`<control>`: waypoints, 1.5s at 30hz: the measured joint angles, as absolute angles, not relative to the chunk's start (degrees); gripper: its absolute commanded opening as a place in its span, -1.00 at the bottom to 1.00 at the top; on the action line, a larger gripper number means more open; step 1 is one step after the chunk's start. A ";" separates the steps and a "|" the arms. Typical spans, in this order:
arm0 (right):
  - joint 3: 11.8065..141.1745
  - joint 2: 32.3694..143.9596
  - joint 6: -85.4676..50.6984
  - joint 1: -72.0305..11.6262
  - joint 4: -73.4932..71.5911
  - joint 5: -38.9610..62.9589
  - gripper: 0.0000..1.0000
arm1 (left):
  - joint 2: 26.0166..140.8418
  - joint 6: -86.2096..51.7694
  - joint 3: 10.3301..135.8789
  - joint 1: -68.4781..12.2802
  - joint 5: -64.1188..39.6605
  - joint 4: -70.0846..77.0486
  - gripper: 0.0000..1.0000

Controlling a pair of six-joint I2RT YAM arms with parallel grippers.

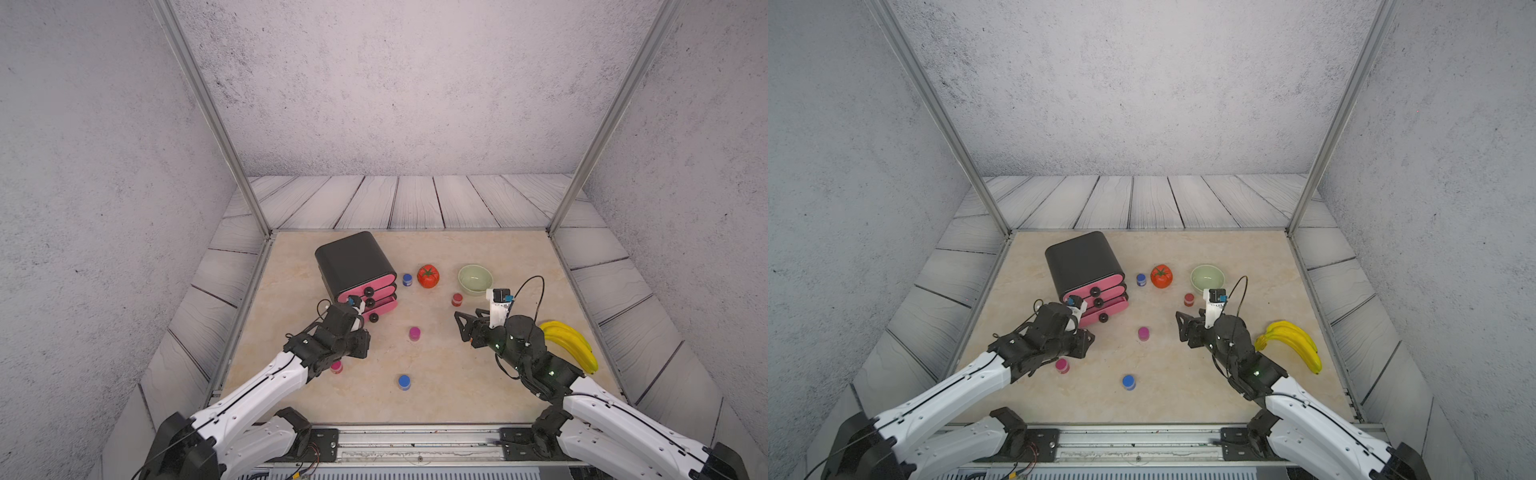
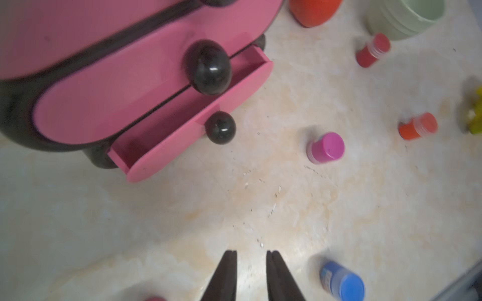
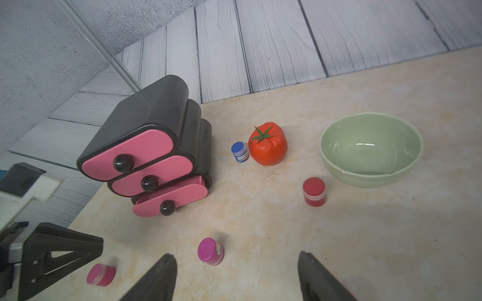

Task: Put the paint cans in the drawer according to color
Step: Close the drawer in the storage box.

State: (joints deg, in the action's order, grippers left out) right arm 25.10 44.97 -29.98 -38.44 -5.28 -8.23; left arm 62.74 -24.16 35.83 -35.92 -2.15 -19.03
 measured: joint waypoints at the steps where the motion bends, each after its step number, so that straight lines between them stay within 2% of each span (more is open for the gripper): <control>1: 25.12 44.62 -29.98 -38.44 -5.06 -8.95 0.50 | 65.25 -23.94 35.83 -36.27 -0.43 -17.28 -0.65; 2: 25.12 44.36 -29.98 -38.44 -4.80 -9.50 0.50 | 67.18 -23.75 35.81 -36.58 1.19 -16.03 -0.72; 7: 25.12 42.70 -29.89 -38.44 -3.18 -12.10 0.50 | 74.35 -20.64 35.86 -37.69 11.64 -11.49 -0.80; 13: 25.15 41.12 -29.23 -38.39 -2.39 -14.90 0.51 | 79.61 -19.27 35.90 -37.78 22.28 -8.32 -0.81; 18: 25.91 41.45 -28.32 -38.39 -1.93 -15.44 0.51 | 81.01 -19.49 35.90 -37.80 26.59 -5.85 -0.81; 36: 26.96 40.60 -25.82 -38.39 2.46 -15.20 0.52 | 87.59 -23.62 37.26 -37.23 32.42 3.07 -0.70; 42: 26.96 40.01 -25.19 -38.39 3.27 -15.16 0.54 | 89.01 -24.45 37.67 -35.99 30.98 7.38 -0.69; 45: 26.96 40.01 -25.10 -38.39 3.29 -14.92 0.62 | 88.03 -24.43 37.47 -35.73 28.23 8.08 -0.59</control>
State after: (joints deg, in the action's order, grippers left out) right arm 26.96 40.01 -25.10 -38.39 3.29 -14.92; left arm 88.03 -24.43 37.47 -35.73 28.23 8.08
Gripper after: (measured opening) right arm 0.784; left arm 0.178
